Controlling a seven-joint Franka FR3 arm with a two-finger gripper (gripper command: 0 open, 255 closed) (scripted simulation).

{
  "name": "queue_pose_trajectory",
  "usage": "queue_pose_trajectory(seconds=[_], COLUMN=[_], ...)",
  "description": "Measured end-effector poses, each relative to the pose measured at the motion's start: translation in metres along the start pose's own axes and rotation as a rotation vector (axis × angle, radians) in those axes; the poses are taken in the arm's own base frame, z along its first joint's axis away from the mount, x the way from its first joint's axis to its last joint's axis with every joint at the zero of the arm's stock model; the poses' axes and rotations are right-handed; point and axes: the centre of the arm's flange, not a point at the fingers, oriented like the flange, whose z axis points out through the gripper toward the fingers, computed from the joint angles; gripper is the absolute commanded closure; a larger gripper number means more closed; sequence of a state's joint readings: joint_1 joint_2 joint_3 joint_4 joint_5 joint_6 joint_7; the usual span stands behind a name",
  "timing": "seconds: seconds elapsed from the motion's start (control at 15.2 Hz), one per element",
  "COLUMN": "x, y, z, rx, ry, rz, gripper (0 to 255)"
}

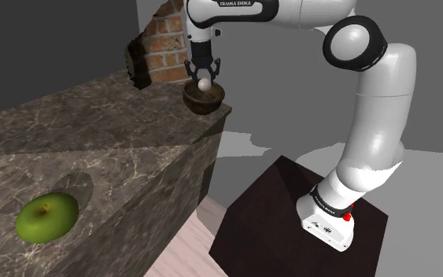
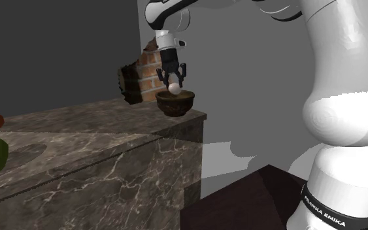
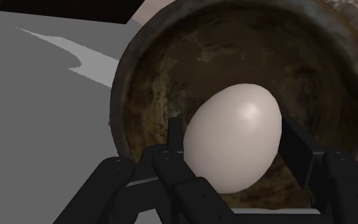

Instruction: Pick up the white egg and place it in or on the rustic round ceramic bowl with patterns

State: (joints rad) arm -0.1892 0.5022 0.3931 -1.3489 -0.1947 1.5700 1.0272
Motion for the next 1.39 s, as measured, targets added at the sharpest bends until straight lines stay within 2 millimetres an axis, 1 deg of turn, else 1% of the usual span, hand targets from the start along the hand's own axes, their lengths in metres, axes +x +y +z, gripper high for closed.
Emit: queue_pose_trajectory(seconds=[0.26,0.33,0.73,0.86,0.99,1.12,1.39], x=[0.000,0.000,0.000,0.000,0.000,0.000,0.000], y=[0.000,0.000,0.000,0.001,-0.002,-0.001,0.000], z=[0.001,0.001,0.001,-0.016,-0.040,-0.047,-0.049], rx=[0.000,0.000,0.000,0.001,0.002,0.001,0.000], ry=[0.000,0.000,0.000,0.001,0.001,0.001,0.000], rz=[0.000,0.000,0.000,0.000,0.000,0.000,0.000], gripper=[255,0,0,0,0,0,0])
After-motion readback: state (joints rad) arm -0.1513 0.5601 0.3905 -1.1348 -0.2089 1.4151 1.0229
